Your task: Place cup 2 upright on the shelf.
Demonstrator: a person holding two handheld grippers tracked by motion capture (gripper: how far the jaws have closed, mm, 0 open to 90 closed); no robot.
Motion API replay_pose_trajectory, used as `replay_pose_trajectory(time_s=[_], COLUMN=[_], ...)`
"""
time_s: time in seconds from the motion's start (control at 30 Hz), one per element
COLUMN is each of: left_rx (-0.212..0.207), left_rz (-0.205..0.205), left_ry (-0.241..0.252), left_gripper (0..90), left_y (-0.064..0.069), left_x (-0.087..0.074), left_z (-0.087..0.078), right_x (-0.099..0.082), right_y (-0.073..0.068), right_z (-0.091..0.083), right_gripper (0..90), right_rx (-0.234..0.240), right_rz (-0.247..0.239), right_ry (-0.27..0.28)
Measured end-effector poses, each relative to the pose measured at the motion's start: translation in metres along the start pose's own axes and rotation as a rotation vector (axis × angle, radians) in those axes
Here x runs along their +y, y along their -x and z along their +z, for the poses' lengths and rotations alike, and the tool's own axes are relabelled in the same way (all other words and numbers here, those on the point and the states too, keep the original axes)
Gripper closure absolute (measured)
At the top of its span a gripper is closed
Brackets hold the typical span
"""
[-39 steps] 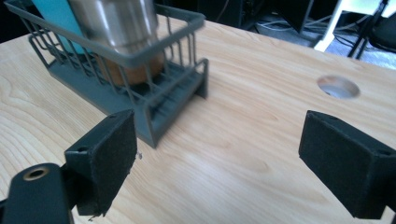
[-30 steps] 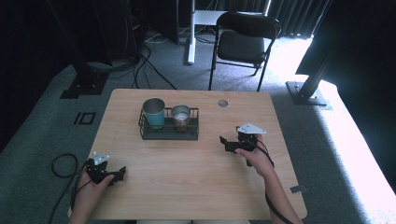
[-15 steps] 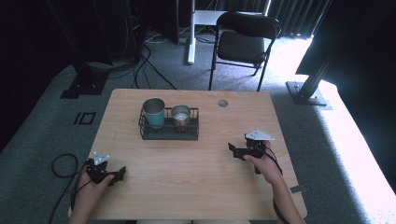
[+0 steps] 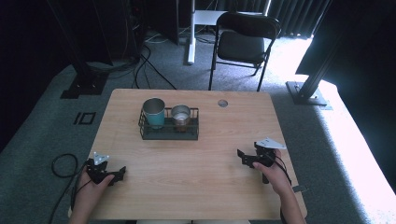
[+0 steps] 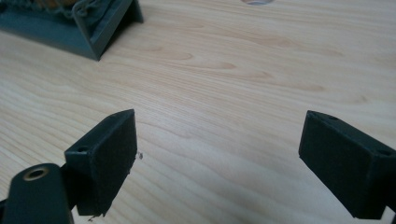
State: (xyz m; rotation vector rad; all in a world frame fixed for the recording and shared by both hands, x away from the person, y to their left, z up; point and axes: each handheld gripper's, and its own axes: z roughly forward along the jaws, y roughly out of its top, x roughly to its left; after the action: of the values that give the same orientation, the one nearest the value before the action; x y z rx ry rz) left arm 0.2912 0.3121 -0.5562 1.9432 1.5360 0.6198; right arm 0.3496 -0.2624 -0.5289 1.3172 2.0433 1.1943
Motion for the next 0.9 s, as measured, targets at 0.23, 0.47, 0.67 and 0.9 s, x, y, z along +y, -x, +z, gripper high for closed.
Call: replay_pose_trajectory(time_s=[0.23, 0.47, 0.67, 0.9], left_rx=[0.0, 0.001, 0.001, 0.001], left_rz=[0.001, 0.001, 0.001, 0.001], left_ry=[-0.001, 0.0, 0.0, 0.0], left_gripper=[1.8, 1.8, 1.7, 1.8], left_y=[0.0, 0.0, 0.0, 0.0], left_x=[0.0, 0.0, 0.0, 0.0], left_z=[0.0, 0.0, 0.0, 0.0], right_x=[-0.011, -0.024, -0.033, -0.042], right_y=[0.002, 0.007, 0.009, 0.01], right_z=[-0.016, -0.026, -0.031, -0.037], right_gripper=[11.2, 11.2, 11.2, 11.2], right_rx=[-0.032, -0.058, -0.102, -0.135], right_rz=[-0.001, 0.01, 0.022, 0.032], right_ry=[-0.008, -0.045, -0.071, -0.088])
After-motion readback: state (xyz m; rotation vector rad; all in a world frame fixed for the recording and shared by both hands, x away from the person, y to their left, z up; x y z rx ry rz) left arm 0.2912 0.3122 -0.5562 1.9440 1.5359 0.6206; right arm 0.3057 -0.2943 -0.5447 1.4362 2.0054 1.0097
